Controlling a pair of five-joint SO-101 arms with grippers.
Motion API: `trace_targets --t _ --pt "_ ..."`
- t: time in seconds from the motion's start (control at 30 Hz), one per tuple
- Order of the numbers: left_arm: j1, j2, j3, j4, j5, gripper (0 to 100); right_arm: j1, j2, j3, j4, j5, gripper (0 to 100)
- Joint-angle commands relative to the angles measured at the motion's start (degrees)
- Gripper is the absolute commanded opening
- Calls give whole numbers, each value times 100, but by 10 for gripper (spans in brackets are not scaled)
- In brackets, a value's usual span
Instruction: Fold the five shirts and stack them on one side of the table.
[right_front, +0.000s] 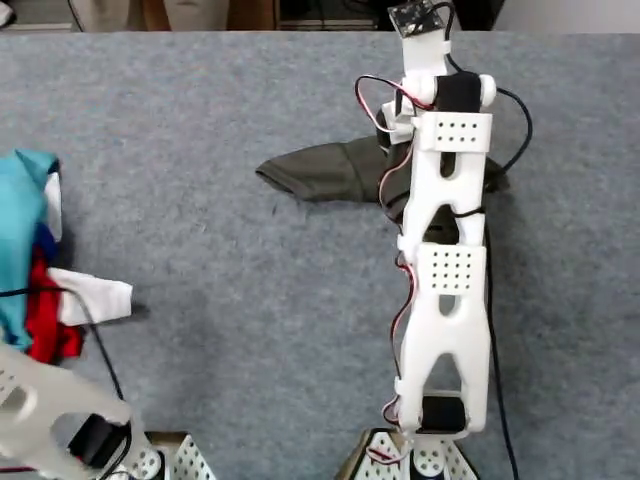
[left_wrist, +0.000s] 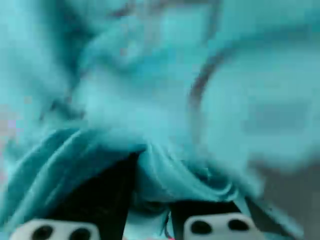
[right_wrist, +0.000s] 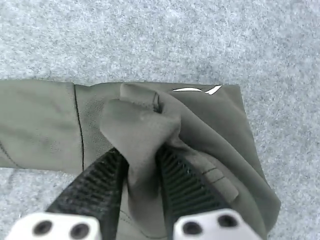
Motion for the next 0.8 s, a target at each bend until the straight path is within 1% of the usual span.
trace_targets --t 0.0,0.1,0.17,0.3,0.43,0.53,0.7,0.77 --pt "466 -198 853 -1785 554 74 -48 -523 -154 97 26 4" --pt "765 -189 844 -2567 1020 74 -40 -523 -154 97 26 4" --pt "1029 -198 747 -3095 1196 74 -40 -523 -154 97 26 4" --pt "1582 -163 624 -4141 1257 74 -40 -514 -154 97 26 4" --pt "2022 84 325 -4958 1284 74 -40 -514 -154 97 44 4" --pt "2418 426 -105 -5169 1284 74 -40 -514 -154 97 44 4" --pt "3112 1218 -1011 -5152 1284 72 -40 -514 -154 97 44 4" --pt "3437 1464 -1310 -4967 1266 71 -40 -514 -154 97 44 4"
